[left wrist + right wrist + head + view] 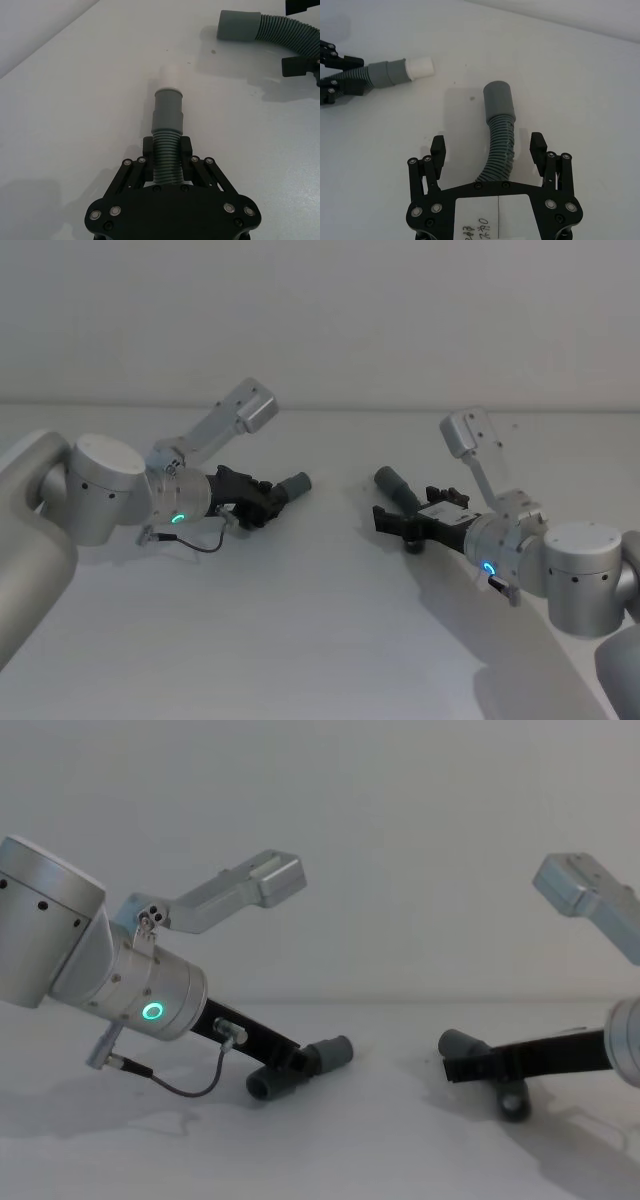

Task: Use both hands to pick up one end of the pipe from the table, align the ends, and insert them.

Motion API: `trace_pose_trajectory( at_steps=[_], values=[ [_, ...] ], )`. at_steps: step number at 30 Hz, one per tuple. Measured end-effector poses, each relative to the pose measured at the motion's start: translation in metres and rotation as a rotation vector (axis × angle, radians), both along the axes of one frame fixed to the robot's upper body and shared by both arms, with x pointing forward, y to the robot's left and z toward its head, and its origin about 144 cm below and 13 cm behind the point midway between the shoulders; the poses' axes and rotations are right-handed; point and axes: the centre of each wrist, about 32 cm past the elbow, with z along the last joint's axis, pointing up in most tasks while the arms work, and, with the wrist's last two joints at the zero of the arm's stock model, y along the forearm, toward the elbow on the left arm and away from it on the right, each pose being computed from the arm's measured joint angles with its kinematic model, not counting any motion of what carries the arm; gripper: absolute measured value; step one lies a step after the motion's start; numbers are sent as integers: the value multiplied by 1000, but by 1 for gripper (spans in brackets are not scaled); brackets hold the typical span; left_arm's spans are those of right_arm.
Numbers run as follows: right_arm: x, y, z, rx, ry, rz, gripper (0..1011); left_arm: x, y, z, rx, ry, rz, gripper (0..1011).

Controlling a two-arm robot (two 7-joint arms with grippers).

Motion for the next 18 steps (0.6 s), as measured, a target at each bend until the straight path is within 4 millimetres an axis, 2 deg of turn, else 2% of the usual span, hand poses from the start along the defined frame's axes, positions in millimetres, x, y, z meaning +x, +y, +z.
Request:
trace_pose_trajectory(
  at_steps=[18],
  values=[
    [5, 0, -5, -8, 20, 6, 1001, 0, 0, 0, 0, 0, 0, 298]
  ],
)
